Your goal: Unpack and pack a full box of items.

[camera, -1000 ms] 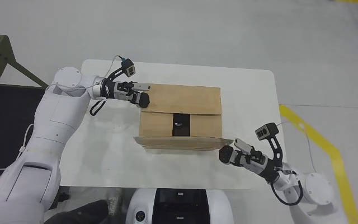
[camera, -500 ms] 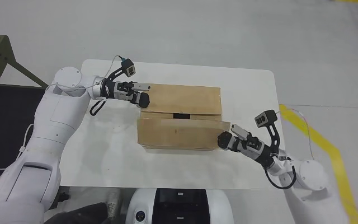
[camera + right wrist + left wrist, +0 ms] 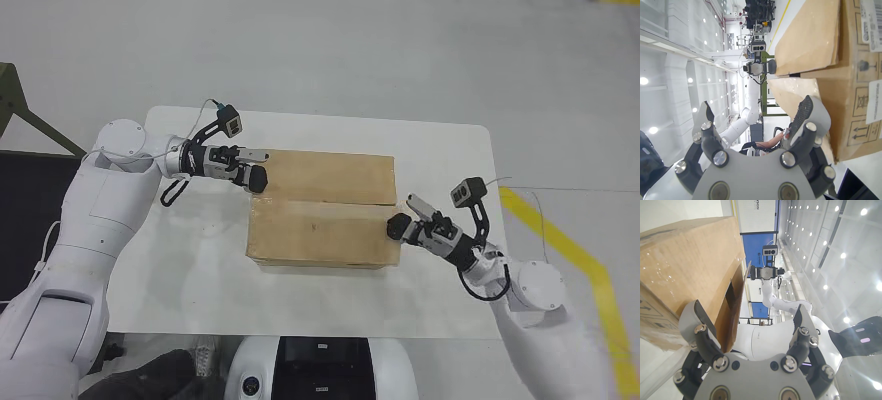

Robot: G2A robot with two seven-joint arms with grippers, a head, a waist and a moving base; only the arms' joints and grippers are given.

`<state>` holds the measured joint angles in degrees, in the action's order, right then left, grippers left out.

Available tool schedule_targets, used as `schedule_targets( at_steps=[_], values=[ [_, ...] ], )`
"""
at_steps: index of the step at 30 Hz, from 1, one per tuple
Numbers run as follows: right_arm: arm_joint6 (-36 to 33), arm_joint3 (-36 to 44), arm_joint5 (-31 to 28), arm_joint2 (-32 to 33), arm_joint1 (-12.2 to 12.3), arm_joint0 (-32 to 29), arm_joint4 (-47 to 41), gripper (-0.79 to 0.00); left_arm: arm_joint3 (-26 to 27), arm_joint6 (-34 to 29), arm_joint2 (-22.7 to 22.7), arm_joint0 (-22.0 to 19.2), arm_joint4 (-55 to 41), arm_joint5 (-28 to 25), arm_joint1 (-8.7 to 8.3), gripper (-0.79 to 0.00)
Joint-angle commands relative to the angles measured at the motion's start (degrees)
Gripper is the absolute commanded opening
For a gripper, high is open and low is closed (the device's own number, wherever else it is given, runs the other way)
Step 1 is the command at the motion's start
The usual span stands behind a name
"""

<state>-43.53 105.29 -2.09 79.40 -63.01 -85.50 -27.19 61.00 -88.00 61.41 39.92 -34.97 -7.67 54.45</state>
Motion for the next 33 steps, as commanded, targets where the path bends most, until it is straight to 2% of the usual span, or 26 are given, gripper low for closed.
schedule_targets(
  at_steps=[1, 13, 33],
  values=[
    [0.4, -1.21, 0.07, -0.82, -0.12, 1.5, 0.45, 0.0, 0.0, 0.0, 0.0, 0.0, 0.0, 0.0, 0.0, 0.0],
    [2.19, -7.37, -1.05, -5.43, -0.94, 7.65, 2.49, 0.0, 0.0, 0.0, 0.0, 0.0, 0.0, 0.0, 0.0, 0.0],
    [0.93, -7.58, 0.69, -3.56, -0.66, 7.72, 1.51, 0.0, 0.0, 0.0, 0.0, 0.0, 0.0, 0.0, 0.0, 0.0]
  ],
)
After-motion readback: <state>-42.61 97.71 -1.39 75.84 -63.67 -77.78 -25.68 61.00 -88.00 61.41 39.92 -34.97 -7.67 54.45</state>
